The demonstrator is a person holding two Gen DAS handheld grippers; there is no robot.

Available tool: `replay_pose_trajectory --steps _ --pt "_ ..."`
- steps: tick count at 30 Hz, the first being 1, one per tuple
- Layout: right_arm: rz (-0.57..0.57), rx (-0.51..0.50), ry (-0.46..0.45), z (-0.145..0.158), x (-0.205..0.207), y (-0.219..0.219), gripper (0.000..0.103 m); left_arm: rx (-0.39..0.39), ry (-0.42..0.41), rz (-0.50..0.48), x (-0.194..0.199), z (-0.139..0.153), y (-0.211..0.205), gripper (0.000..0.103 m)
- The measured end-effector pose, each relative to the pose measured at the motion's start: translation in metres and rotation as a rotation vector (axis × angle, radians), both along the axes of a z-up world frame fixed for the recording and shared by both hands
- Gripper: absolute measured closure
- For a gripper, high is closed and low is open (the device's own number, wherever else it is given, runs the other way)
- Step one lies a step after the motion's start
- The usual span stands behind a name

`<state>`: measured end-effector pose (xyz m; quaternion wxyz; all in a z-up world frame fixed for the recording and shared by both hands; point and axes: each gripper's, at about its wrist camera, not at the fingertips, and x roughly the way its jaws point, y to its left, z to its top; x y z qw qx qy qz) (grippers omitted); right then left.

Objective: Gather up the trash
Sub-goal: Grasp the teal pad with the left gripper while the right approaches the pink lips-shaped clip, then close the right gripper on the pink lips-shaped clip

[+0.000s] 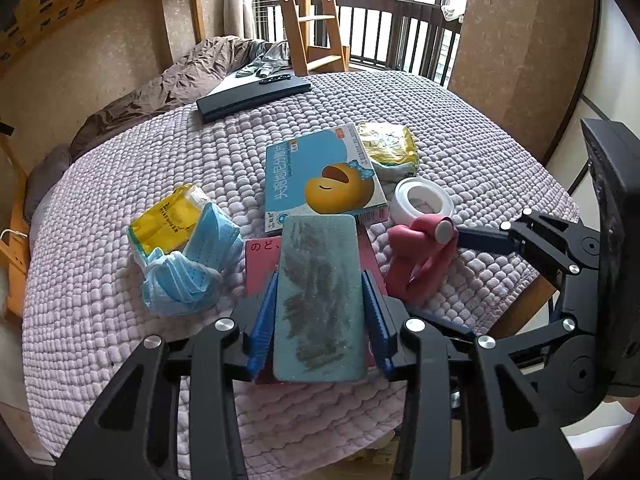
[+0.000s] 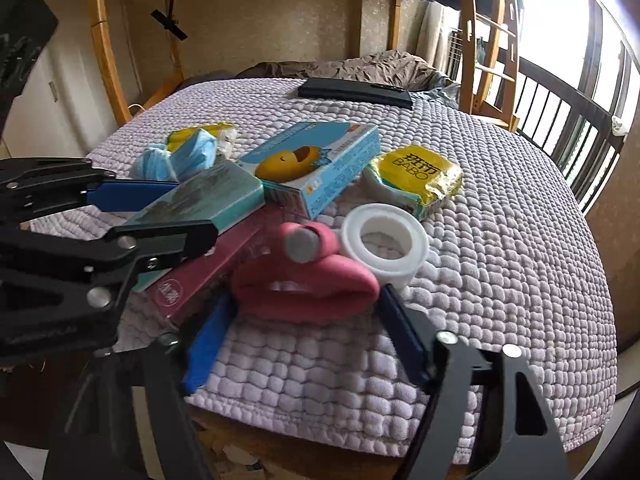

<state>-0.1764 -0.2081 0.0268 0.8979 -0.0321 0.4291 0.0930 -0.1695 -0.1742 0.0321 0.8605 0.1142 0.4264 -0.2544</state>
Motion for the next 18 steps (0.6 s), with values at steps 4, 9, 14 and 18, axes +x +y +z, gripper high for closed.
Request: replay_pose_trajectory --steps 4,9,14,18 --pt "0.004 -0.002 0.002 -0.001 -0.004 0.000 0.035 -0.001 -0.001 0.001 -0.002 0.000 0.002 0.060" --pt "-0.001 0.003 0.001 0.000 -0.008 0.000 0.034 0.003 -0.008 0.006 -0.004 0.000 0.003 0.060" --pt "-0.004 0.010 -0.002 0.001 -0.012 0.001 0.035 0.008 -0.009 0.007 -0.006 0.001 0.005 0.060" --pt "-0.010 0.033 -0.009 0.007 -0.020 -0.003 0.035 -0.009 0.000 0.022 -0.006 0.003 0.010 0.060"
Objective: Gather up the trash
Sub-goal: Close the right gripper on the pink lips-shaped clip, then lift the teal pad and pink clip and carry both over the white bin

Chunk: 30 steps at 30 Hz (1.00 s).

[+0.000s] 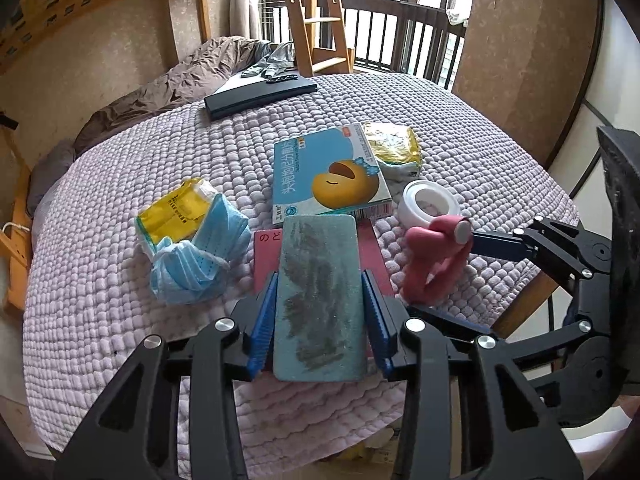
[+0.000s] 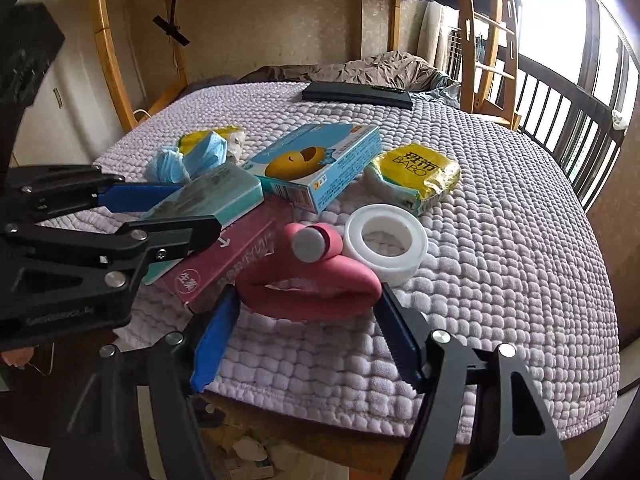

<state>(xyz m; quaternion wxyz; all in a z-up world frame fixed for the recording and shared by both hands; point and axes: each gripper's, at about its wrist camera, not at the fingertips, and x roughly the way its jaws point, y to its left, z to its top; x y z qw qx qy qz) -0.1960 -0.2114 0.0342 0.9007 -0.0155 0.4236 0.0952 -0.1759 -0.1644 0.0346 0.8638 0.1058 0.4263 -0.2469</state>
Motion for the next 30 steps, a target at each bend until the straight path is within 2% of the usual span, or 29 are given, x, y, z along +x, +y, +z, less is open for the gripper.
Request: replay_pose_trajectory --steps 7,30 --pt "-0.002 0.011 -0.017 0.012 -0.018 -0.003 0.035 -0.020 0.006 0.009 -0.006 0.002 0.005 0.060" --pt "-0.047 0.095 0.028 0.028 -0.054 -0.019 0.035 -0.052 0.018 0.025 -0.038 0.014 0.021 0.060"
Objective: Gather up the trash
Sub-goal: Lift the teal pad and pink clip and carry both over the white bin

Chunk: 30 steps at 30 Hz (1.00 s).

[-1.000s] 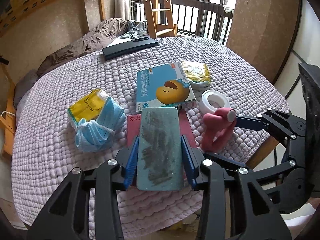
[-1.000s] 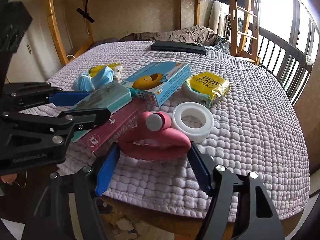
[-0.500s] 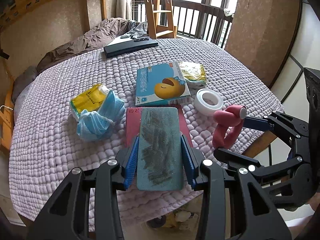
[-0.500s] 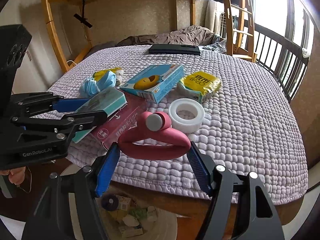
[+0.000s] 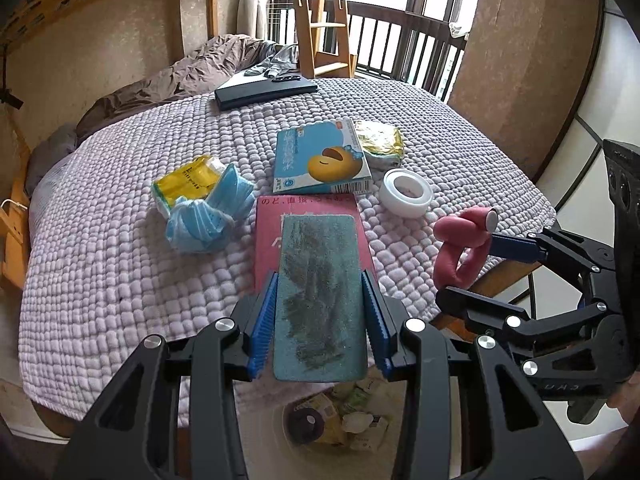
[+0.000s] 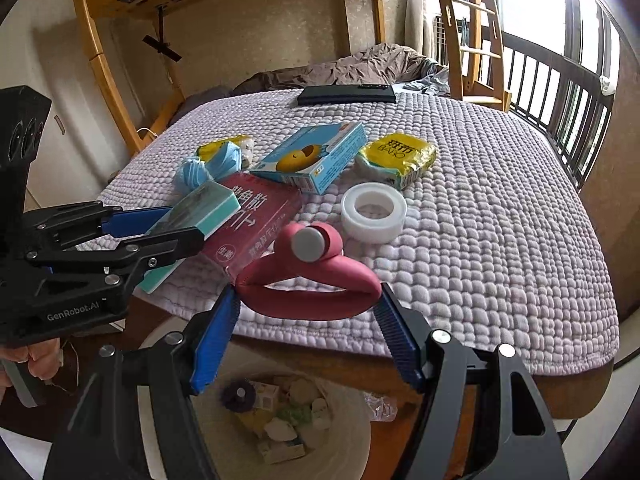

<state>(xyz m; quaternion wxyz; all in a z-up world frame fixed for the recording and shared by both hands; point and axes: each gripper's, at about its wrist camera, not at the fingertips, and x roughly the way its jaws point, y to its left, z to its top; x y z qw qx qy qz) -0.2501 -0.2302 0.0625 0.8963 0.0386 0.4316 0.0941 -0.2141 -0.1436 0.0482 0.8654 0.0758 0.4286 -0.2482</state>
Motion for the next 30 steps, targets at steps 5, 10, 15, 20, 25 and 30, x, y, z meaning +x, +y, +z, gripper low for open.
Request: replay_pose_trajectory --steps 5,10,15,20,25,30 --pt "0.002 0.004 0.017 0.003 -0.012 0.003 0.035 0.002 0.005 0.007 -0.009 0.001 0.006 0.060" --pt "0.011 -0.002 0.016 0.008 -0.023 0.007 0.035 -0.005 0.010 0.019 -0.018 0.001 0.013 0.060" --pt "0.015 0.003 0.009 0.016 -0.036 0.008 0.035 -0.010 0.011 0.025 -0.027 0.003 0.022 0.060" --pt "0.029 0.002 0.013 0.020 -0.043 0.010 0.035 -0.008 0.015 0.029 -0.034 0.003 0.027 0.060" --pt "0.043 0.000 0.019 0.019 -0.054 0.014 0.035 -0.009 0.019 0.037 -0.044 0.004 0.033 0.060" --pt "0.056 -0.003 0.026 0.019 -0.064 0.018 0.035 -0.004 0.029 0.038 -0.053 0.002 0.037 0.060"
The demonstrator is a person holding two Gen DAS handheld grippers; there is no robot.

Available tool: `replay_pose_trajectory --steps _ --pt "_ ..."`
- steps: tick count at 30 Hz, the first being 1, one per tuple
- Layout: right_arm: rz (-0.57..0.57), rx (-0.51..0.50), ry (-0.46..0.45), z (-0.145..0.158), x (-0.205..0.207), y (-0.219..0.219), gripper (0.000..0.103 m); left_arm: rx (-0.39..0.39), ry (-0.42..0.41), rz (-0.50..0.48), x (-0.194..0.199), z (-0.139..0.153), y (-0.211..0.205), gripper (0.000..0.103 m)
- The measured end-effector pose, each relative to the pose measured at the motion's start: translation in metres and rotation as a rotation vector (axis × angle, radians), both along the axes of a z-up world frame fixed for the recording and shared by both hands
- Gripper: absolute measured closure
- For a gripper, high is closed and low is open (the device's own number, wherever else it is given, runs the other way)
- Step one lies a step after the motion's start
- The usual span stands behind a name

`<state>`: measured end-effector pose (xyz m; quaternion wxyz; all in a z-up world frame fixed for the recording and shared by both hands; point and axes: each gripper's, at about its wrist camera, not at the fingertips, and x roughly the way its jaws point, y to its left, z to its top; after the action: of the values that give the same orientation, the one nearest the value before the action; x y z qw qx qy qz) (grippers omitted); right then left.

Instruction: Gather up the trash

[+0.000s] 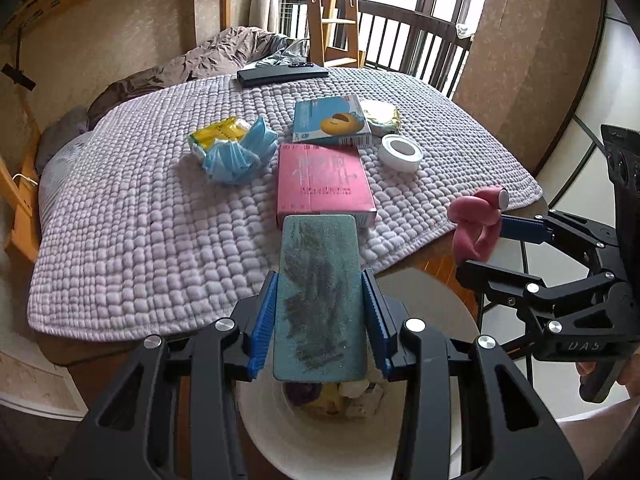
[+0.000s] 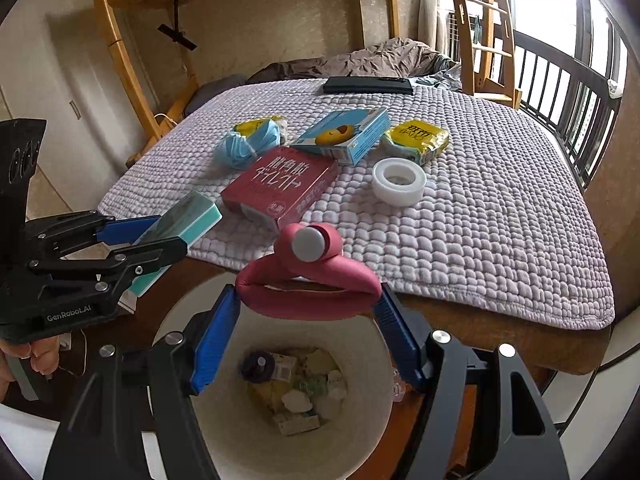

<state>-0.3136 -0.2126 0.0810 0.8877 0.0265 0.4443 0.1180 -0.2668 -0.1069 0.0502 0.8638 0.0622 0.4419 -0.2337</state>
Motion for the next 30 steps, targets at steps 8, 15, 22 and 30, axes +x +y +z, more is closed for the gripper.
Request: replay_pose_trajectory --steps 8,15,22,30 --pt "-0.009 0.017 0.024 -0.005 -0.013 0.002 0.035 0.001 0.029 -0.004 -0.015 -0.008 0.004 0.060" --pt "-0.001 0.025 0.054 -0.011 -0.022 0.004 0.035 -0.007 0.051 -0.027 -0.028 -0.015 0.004 0.060" --pt "0.001 0.029 0.069 -0.017 -0.027 0.004 0.035 0.015 0.079 -0.039 -0.033 -0.026 -0.002 0.060" --pt "0.011 0.019 0.099 -0.029 -0.032 0.004 0.035 0.047 0.111 -0.036 -0.035 -0.041 -0.006 0.060"
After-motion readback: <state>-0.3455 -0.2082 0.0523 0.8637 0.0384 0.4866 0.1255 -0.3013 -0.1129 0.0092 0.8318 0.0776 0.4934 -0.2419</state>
